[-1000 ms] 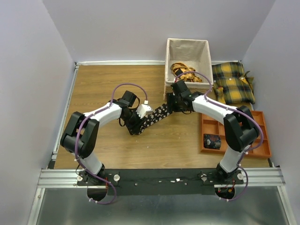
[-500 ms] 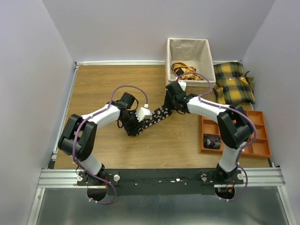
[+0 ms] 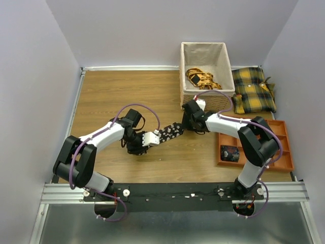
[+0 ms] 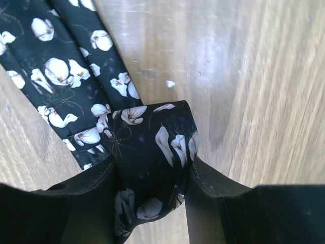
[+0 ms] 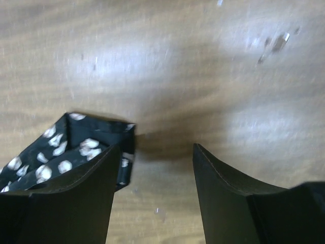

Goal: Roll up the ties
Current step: Roll the tie at the center of the board.

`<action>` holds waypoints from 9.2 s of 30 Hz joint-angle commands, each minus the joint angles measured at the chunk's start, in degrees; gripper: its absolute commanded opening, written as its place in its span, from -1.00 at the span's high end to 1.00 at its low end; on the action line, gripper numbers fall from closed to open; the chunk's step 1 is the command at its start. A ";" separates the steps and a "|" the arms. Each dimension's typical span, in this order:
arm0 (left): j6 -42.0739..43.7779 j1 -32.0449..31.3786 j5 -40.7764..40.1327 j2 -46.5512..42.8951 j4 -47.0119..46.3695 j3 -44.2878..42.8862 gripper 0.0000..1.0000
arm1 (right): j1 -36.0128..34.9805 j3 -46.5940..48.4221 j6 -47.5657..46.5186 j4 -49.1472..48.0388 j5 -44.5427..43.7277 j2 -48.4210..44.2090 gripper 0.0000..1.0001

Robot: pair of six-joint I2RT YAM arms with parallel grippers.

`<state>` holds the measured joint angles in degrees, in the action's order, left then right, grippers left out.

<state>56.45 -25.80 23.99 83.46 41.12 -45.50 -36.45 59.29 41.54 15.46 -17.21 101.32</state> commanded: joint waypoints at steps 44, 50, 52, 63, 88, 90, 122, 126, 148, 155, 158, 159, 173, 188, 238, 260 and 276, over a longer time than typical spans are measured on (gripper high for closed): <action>-2.21 12.00 13.71 0.74 3.35 -4.69 -0.02 | 6.83 -18.76 -3.39 3.79 8.23 -25.03 0.99; 2.71 11.04 20.65 -1.46 2.91 -4.95 -0.02 | 6.92 -20.09 -4.01 -1.05 15.45 -22.49 0.99; 2.79 9.72 21.36 0.11 3.70 -6.09 -0.02 | 6.92 -18.95 -4.36 -0.26 15.45 -19.07 0.99; -9.52 9.54 20.33 1.09 -14.10 -2.15 0.01 | 7.09 -17.01 -6.82 1.23 16.86 -12.72 0.99; 5.00 3.48 -2.10 8.99 -3.95 -4.77 0.05 | 9.82 -12.88 -15.35 5.38 21.43 -22.65 0.15; 4.64 3.22 -3.32 9.26 -3.60 -5.31 0.05 | 9.82 -12.62 -15.00 4.40 21.69 -25.62 -0.01; 7.98 2.42 -1.14 8.12 -5.88 -4.43 -0.05 | -1.25 -2.08 3.28 -35.95 59.74 7.65 0.27; 7.36 2.42 -0.61 7.95 -6.32 -4.25 -0.05 | -3.45 1.00 4.42 -34.36 60.37 10.47 0.13; 6.13 2.16 0.89 8.56 -7.37 -4.69 -0.05 | -6.18 6.63 11.63 -30.67 57.29 19.18 -0.24; 5.70 1.81 0.71 8.47 -8.08 -3.99 -0.05 | -6.71 9.79 13.84 -29.02 56.76 20.85 -0.24; 4.38 1.63 0.97 9.35 -8.08 -4.69 -0.05 | -7.23 11.90 14.09 -28.29 57.64 22.69 -0.25; 4.29 1.55 0.89 9.70 -7.82 -5.21 -0.05 | -7.50 12.34 14.27 -28.03 57.90 23.04 -0.25; 4.37 1.37 -0.61 9.27 -7.46 -5.22 -0.19 | -8.29 12.26 15.24 -27.59 57.03 24.98 0.68; 11.40 8.04 11.84 7.25 7.03 -10.83 -0.97 | -6.62 7.78 16.20 -30.22 54.21 24.80 0.90; -62.23 16.93 6.06 5.49 -3.81 -11.99 -0.50 | -4.51 -0.05 15.86 -45.09 53.51 23.58 0.89; -74.55 16.84 10.46 11.90 -18.80 -3.73 -0.21 | -4.51 1.53 13.04 -34.81 49.21 21.65 0.95; -76.05 16.57 16.00 12.69 -20.64 -1.62 0.62 | -4.51 3.38 13.31 -30.50 44.82 20.50 0.98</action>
<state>-19.42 -8.60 39.51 95.22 21.41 -49.47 -41.39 62.63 56.97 -22.06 35.99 121.21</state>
